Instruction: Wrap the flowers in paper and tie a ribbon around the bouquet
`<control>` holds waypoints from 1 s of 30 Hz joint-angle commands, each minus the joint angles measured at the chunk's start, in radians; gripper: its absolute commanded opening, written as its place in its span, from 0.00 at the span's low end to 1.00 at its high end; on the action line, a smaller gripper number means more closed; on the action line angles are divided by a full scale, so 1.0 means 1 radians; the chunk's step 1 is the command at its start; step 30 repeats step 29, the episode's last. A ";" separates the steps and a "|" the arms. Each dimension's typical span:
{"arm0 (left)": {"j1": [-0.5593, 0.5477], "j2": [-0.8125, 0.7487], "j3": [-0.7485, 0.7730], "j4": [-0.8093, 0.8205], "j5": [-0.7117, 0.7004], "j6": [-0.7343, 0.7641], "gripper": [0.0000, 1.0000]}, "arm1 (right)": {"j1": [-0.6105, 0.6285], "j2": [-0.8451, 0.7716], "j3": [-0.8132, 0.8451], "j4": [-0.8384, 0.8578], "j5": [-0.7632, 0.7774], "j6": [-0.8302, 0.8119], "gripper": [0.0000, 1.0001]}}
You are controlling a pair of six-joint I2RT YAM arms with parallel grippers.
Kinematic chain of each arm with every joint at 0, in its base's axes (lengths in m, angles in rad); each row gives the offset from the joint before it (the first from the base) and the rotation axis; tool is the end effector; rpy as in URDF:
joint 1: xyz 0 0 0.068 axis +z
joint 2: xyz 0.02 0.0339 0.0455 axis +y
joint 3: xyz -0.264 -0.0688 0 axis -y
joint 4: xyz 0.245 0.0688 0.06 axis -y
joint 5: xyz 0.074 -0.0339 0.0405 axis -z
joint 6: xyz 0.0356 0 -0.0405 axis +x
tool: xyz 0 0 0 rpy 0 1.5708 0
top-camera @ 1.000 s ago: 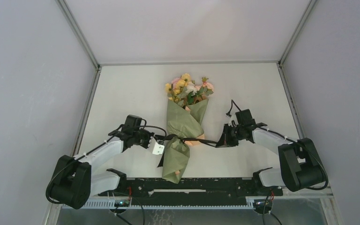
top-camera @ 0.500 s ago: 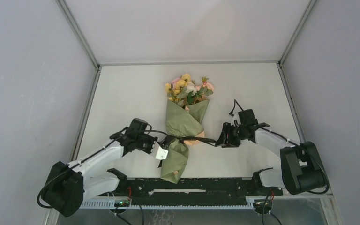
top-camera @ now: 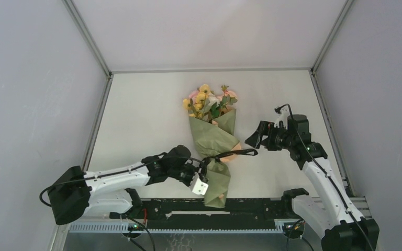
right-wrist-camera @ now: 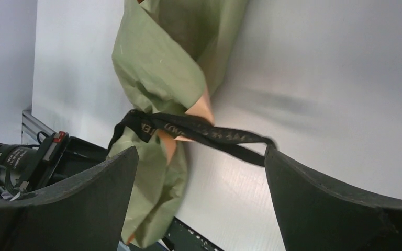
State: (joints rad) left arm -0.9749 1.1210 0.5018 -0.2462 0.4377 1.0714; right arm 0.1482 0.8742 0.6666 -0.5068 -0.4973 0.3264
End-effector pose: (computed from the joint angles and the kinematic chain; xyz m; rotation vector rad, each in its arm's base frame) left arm 0.1045 -0.1810 0.1770 2.1304 1.0714 -0.4858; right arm 0.1778 0.0437 0.2552 -0.0607 2.3112 0.8132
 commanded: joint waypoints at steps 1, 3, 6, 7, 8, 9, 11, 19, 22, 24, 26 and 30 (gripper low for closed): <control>-0.044 0.034 0.092 0.331 0.041 -0.226 0.00 | -0.011 -0.065 0.024 -0.032 0.002 0.008 1.00; -0.041 0.008 0.111 0.287 -0.090 -0.251 0.00 | -0.017 -0.119 0.027 -0.048 0.031 -0.007 1.00; 0.035 -0.080 0.089 0.014 -0.158 -0.152 0.12 | -0.032 -0.167 0.025 -0.067 0.096 -0.035 1.00; 0.088 -0.115 0.079 -0.075 -0.143 -0.136 0.19 | -0.038 -0.171 0.025 -0.065 0.115 -0.041 1.00; 0.141 -0.149 0.074 -0.148 -0.126 -0.136 0.28 | -0.042 -0.171 0.025 -0.059 0.128 -0.045 1.00; 0.220 -0.182 0.073 -0.195 -0.114 -0.148 0.40 | -0.047 -0.169 0.025 -0.046 0.141 -0.045 1.00; 0.330 -0.268 0.068 -0.229 -0.106 -0.198 0.68 | -0.061 -0.162 0.025 -0.009 0.164 -0.038 1.00; 0.730 -0.496 -0.032 0.087 -0.336 -1.005 1.00 | -0.075 -0.209 -0.028 0.188 0.510 0.067 1.00; 0.801 -0.549 -0.107 0.172 -0.450 -1.276 1.00 | -0.076 -0.219 -0.063 0.224 0.620 0.083 1.00; 0.814 -0.563 -0.165 0.235 -0.528 -1.335 1.00 | -0.077 -0.218 -0.086 0.240 0.651 0.087 1.00; 0.821 -0.569 -0.211 0.307 -0.576 -1.357 1.00 | -0.078 -0.219 -0.111 0.263 0.652 0.084 0.99; 0.829 -0.578 -0.234 0.334 -0.590 -1.356 1.00 | -0.077 -0.242 -0.153 0.303 0.654 0.061 0.99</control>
